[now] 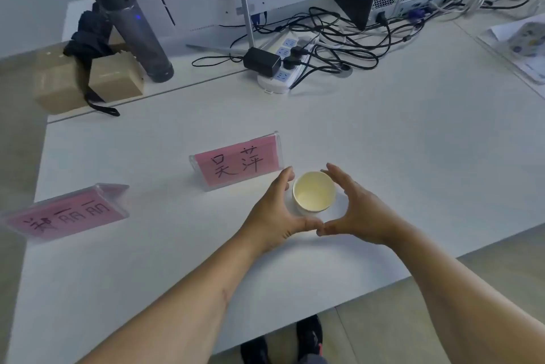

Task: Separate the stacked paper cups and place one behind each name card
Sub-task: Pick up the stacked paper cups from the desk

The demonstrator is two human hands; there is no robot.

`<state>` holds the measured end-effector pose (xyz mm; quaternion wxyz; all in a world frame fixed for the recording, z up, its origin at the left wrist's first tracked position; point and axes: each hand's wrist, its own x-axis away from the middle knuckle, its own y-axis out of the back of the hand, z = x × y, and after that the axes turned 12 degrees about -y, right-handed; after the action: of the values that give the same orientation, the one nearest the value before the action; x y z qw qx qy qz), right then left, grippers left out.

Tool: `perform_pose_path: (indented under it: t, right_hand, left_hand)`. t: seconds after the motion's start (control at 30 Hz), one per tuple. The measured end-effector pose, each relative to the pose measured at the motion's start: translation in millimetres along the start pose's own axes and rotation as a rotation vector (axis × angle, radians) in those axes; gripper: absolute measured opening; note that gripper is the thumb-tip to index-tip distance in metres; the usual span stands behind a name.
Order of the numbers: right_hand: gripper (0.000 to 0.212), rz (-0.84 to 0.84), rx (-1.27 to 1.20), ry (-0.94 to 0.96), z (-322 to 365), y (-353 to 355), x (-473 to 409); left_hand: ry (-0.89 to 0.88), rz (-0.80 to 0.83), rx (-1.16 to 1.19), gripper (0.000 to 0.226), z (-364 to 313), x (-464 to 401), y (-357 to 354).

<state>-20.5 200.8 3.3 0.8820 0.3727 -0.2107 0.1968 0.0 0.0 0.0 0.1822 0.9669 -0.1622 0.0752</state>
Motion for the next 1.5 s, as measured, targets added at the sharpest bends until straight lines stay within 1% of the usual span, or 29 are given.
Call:
perform_pose_path:
  t: [0.13,0.27,0.47,0.67,1.0,1.2,1.37,1.43,1.5]
  right_hand:
    - [0.114,-0.044,-0.043,-0.016,-6,-10,-6]
    - [0.094,-0.070,-0.085,0.010,-10,-18,-13]
    - [0.081,-0.107,-0.066,0.017,-14,-27,-21]
    - [0.083,-0.134,-0.054,0.000,-18,-32,-22]
    - [0.073,-0.133,-0.054,0.002,-13,-30,-20]
    - [0.065,-0.115,-0.041,-0.010,-10,-31,-21]
    - [0.049,-0.104,-0.019,0.005,-2,-25,-18]
    - [0.050,-0.096,0.007,0.016,1,-22,-18]
    - [0.056,-0.095,-0.002,0.021,5,-18,-16]
  left_hand:
    - [-0.010,-0.041,-0.019,0.109,3,-4,-9]
    - [-0.040,-0.096,-0.036,0.093,7,-7,-16]
    - [-0.061,-0.170,-0.024,0.086,10,-7,-26]
    - [-0.068,-0.228,-0.025,0.077,7,-7,-32]
    - [-0.077,-0.320,-0.040,0.085,-3,-2,-33]
    - [-0.083,-0.372,-0.039,0.070,-16,2,-28]
    - [-0.122,-0.400,-0.004,0.062,-35,6,-22]
    - [-0.139,-0.407,0.007,0.062,-46,8,-17]
    - [-0.170,-0.425,0.017,0.064,-58,11,-10]
